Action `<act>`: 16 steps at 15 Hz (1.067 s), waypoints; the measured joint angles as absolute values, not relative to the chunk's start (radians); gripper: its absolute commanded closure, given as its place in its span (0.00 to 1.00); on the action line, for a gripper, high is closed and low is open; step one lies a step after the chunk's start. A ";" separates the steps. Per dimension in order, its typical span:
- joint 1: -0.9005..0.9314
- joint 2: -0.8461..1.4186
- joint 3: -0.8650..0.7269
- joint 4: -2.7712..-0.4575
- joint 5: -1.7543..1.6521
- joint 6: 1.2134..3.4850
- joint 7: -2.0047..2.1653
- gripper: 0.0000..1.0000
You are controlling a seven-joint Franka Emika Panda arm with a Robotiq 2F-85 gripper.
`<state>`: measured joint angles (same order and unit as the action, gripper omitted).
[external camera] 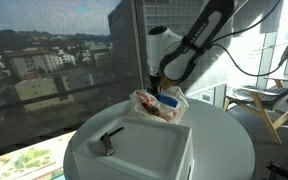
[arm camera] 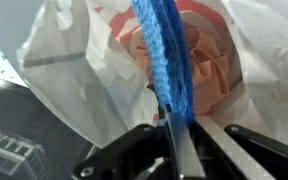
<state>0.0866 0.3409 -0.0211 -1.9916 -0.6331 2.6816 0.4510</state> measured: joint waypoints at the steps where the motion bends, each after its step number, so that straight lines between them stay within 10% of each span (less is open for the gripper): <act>1: 0.088 0.393 -0.026 -1.946 -0.630 2.703 0.439 0.65; 4: 0.110 0.502 -0.041 -1.843 -0.605 2.734 0.399 0.57; 11: 0.190 0.434 -0.080 -1.868 -0.576 2.655 0.309 0.04; 16: 0.187 0.286 0.025 -1.993 -0.481 2.656 0.058 0.00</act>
<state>0.1867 0.2863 0.0251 -1.9929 -0.4814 2.6557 0.0584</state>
